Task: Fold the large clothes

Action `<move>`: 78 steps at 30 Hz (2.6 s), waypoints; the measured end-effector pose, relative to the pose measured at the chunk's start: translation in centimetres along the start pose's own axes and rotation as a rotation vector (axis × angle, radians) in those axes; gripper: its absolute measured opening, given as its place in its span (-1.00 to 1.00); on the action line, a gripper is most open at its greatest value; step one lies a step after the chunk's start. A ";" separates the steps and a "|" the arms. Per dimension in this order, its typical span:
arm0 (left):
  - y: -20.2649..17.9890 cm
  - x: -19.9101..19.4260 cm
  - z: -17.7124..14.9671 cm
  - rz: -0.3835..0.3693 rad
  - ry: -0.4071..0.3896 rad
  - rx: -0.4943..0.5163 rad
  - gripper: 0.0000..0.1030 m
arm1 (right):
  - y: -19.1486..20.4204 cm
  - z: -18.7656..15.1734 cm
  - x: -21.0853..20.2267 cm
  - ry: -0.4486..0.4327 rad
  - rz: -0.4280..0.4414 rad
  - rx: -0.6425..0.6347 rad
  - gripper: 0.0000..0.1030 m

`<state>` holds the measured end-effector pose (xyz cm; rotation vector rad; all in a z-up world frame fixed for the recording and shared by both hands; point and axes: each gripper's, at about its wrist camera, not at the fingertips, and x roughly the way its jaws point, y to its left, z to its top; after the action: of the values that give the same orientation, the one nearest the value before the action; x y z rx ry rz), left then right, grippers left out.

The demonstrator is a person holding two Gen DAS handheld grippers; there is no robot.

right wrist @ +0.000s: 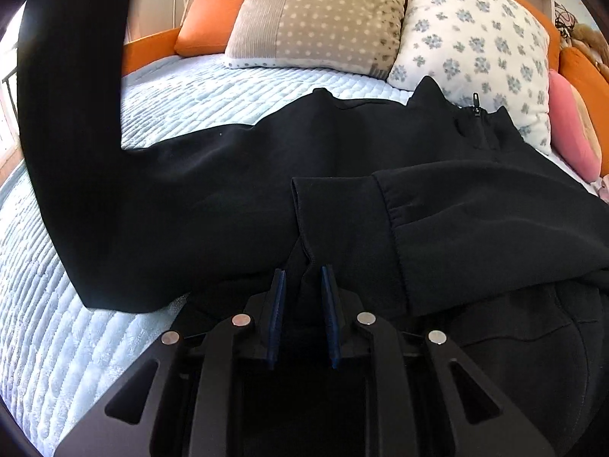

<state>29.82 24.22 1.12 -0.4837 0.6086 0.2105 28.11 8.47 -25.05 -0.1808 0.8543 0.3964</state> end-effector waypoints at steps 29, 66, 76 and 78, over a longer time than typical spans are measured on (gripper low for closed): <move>-38.0 14.1 -28.8 -0.139 0.264 0.788 -0.61 | -0.5 0.1 0.2 -0.004 0.005 -0.003 -0.59; -17.9 12.8 -12.8 -0.035 0.388 0.571 0.72 | 1.5 -0.2 0.2 -0.006 -0.074 -0.073 -0.58; -7.5 23.3 -12.6 -0.229 0.841 0.229 0.32 | 1.2 -0.7 -0.7 0.038 -0.050 -0.090 -0.57; -7.9 23.3 -12.0 -0.243 0.821 0.218 0.39 | 0.9 -0.7 -1.0 0.039 -0.030 -0.076 -0.57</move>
<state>45.16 12.59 -18.37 -0.4180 1.3463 -0.3062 26.68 8.80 -24.80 -0.2719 0.8750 0.3983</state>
